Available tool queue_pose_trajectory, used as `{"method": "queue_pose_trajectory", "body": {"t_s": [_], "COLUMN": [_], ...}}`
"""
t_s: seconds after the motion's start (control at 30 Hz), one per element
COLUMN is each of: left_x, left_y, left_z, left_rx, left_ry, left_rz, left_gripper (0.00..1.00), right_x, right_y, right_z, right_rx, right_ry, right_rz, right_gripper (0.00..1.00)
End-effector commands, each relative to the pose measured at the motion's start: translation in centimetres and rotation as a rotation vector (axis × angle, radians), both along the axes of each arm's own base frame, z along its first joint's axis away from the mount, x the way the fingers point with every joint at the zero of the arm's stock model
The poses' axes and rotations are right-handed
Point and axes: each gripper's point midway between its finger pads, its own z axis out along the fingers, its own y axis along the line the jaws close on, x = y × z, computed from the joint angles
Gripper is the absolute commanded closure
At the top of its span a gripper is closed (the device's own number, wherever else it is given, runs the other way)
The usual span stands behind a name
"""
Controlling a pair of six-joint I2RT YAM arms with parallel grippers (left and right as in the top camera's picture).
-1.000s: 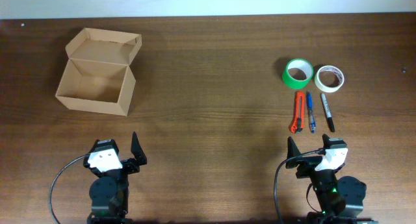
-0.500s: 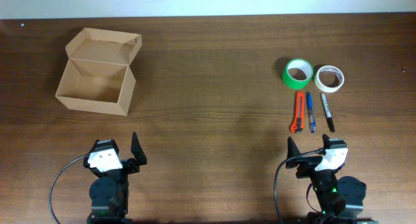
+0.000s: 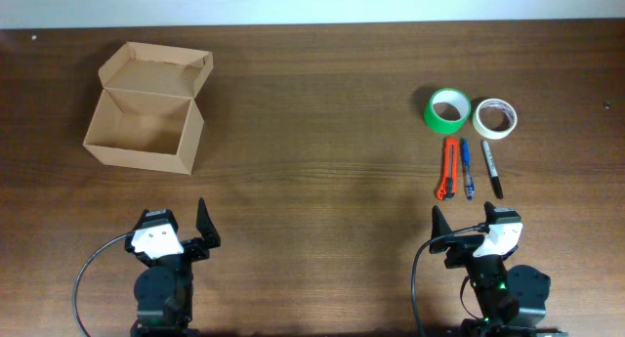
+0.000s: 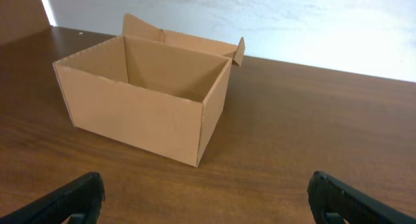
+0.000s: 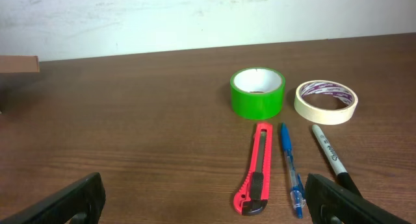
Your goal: Pack container
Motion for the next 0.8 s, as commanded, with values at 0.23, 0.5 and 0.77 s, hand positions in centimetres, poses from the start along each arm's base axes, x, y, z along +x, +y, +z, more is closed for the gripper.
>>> {"method": "queue_pose_trajectory", "body": {"t_s": [0.23,0.5,0.77], "left_x": [0.0,1.0,8.2], "left_y": [-0.4,1.6,4.4], "left_z": [3.7,13.0,20.4], "left_rx": [-0.021,0.112,0.131], "left_ry": [-0.059,0.026,0.115], "left_rz": [-0.025,0.072,0.162], "left_gripper": [0.00,0.00,0.00], "right_x": [0.0,1.2,7.2], "right_y": [-0.4,-3.7,-7.5], "right_z": [1.0,6.8,15.6], "right_rx": [-0.012,-0.048,-0.094], "right_ry": [-0.026,0.042,0.279], "right_rz": [-0.023,-0.201,-0.275], "right_gripper": [0.01,0.01,0.01]}}
